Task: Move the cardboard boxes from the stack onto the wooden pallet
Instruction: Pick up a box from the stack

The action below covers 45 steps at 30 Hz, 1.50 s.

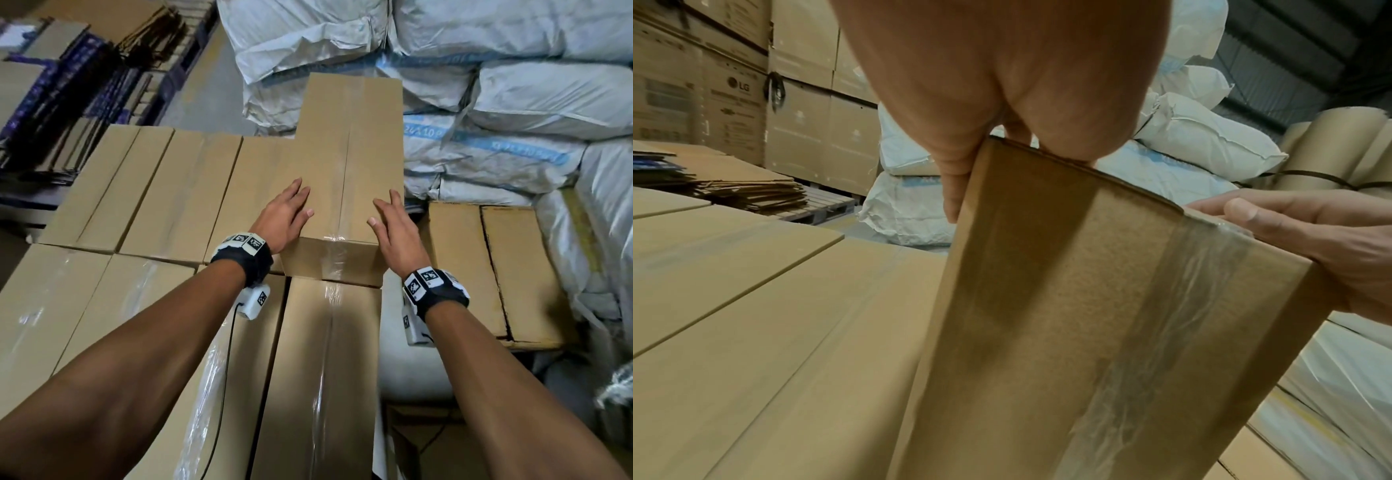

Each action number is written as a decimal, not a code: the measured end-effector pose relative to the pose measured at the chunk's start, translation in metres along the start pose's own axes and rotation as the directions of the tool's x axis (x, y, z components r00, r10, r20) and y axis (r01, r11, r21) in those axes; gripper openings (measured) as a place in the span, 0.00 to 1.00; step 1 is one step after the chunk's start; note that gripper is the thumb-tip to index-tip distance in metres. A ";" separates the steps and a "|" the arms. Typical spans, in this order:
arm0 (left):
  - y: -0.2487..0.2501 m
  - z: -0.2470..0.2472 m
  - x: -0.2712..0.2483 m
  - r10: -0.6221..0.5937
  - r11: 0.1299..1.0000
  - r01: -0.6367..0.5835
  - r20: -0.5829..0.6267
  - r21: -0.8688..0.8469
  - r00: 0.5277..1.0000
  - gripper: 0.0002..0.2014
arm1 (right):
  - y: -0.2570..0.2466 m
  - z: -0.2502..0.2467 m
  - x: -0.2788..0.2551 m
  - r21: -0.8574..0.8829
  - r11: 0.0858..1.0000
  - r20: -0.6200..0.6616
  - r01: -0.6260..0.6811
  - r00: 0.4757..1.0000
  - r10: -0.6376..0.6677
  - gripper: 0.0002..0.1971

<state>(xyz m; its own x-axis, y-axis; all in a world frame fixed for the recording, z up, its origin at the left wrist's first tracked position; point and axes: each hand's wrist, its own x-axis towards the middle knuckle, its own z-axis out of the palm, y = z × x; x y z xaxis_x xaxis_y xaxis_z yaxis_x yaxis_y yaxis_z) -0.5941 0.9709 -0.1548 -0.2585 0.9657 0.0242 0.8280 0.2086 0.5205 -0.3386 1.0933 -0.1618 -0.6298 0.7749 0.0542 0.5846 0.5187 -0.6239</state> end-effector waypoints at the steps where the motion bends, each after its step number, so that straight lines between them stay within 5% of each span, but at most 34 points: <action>1: -0.001 0.000 0.006 0.001 1.000 -0.001 -0.001 0.003 1.000 0.29 | 0.002 0.000 0.005 0.000 1.000 -0.002 -0.001 1.000 0.001 0.23; 24: 0.007 0.015 0.014 -0.007 0.999 0.007 0.008 -0.039 1.000 0.29 | 0.026 -0.007 0.006 0.023 0.999 -0.030 0.046 0.999 -0.045 0.21; 33: 0.020 0.019 0.006 -0.086 0.996 0.083 0.072 0.044 0.994 0.29 | 0.024 -0.009 -0.002 -0.036 0.999 0.060 0.014 0.998 -0.012 0.24; 39: 0.046 0.019 -0.050 -0.148 0.983 0.138 0.084 0.119 0.985 0.30 | 0.000 -0.011 -0.047 -0.150 0.988 0.118 -0.041 0.991 0.059 0.24; 45: 0.063 0.026 -0.162 -0.104 0.995 0.103 0.146 0.016 0.984 0.22 | -0.042 -0.001 -0.174 -0.094 0.987 0.121 -0.130 0.983 0.141 0.11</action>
<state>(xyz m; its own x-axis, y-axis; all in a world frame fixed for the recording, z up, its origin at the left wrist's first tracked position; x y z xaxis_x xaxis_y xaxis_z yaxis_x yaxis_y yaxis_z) -0.4875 0.8317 -0.1477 -0.2681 0.9508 -0.1550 0.8050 0.3095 0.5061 -0.2530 0.9367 -0.1444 -0.5985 0.7907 -0.1287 0.7069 0.4457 -0.5492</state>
